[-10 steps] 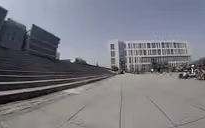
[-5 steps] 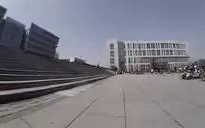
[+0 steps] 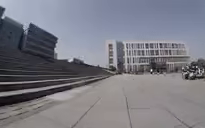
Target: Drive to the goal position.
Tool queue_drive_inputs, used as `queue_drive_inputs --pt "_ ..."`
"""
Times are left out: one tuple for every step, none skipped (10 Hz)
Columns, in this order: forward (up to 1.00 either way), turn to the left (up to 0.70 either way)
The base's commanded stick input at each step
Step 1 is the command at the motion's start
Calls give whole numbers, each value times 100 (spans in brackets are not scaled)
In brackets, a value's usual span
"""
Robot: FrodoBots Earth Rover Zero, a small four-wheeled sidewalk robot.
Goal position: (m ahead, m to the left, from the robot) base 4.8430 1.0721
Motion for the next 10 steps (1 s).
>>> queue_drive_inputs --pt "85 0" --pt "85 0" --pt "85 0" --pt "85 0" --pt "85 0" --pt "85 0" --pt "85 0" --pt "85 0" --pt "85 0" --pt "85 0"
